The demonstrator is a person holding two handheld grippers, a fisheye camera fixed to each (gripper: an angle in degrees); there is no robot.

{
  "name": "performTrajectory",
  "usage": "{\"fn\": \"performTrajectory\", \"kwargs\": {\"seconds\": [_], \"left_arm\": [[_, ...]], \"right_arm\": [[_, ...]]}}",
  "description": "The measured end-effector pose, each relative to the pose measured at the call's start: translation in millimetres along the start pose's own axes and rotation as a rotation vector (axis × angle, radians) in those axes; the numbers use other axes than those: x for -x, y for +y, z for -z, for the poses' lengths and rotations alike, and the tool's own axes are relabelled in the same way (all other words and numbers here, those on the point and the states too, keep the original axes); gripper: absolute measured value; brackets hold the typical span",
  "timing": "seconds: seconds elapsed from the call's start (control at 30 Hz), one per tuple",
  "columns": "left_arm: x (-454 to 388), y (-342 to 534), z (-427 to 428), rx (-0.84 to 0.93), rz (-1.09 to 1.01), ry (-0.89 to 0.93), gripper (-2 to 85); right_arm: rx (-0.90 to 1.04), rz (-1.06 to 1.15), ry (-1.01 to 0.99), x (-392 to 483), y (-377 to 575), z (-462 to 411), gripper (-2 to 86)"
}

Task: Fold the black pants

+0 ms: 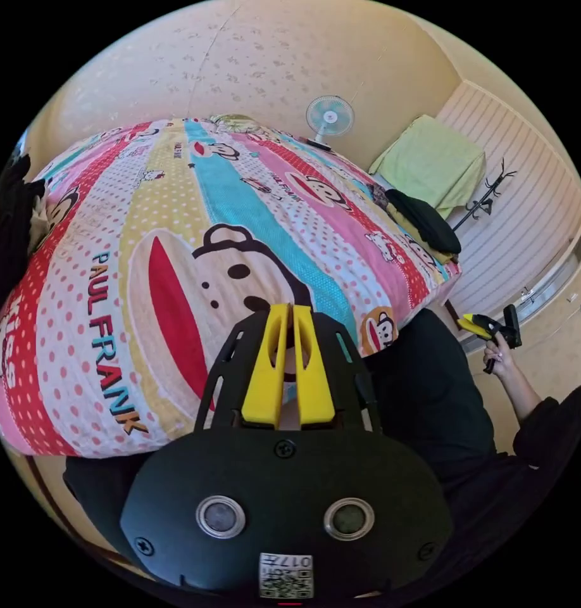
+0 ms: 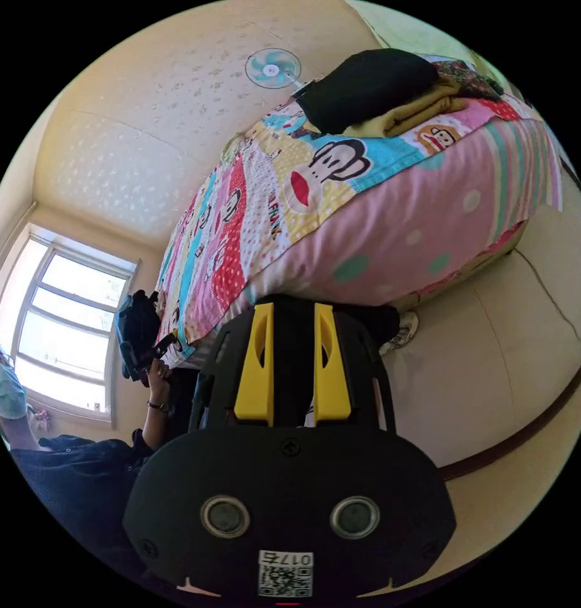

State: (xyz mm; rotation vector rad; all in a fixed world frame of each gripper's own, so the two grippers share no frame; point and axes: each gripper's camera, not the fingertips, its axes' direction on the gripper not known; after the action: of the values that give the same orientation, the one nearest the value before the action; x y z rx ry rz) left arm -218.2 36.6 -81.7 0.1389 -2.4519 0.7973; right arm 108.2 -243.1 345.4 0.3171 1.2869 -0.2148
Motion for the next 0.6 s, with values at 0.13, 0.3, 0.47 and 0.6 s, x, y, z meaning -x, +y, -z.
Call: {"fn": "performTrajectory", "kwargs": {"seconds": [0.13,0.3,0.47,0.6], "left_arm": [[29.8,18.1,-9.9,-0.041,0.106,0.149,-0.9],[40.2,31.5,-19.8,-0.071,0.147,0.174,-0.8],[41.1,38.6,-28.6,-0.084,0.147,0.147,-0.7],[51.7,45.0,-35.1,-0.104,0.175,0.187,-0.6]], "right_arm": [[-0.018,-0.034,-0.049,-34.4,-23.8,17.9,10.3],[-0.097,0.061,-0.001,-13.7,-116.6,56.7,11.9],[-0.179,0.014,-0.004,8.1,-221.9,69.3,13.9],[-0.547,-0.134,0.151,-5.1,-270.0,121.9,14.1]]}}
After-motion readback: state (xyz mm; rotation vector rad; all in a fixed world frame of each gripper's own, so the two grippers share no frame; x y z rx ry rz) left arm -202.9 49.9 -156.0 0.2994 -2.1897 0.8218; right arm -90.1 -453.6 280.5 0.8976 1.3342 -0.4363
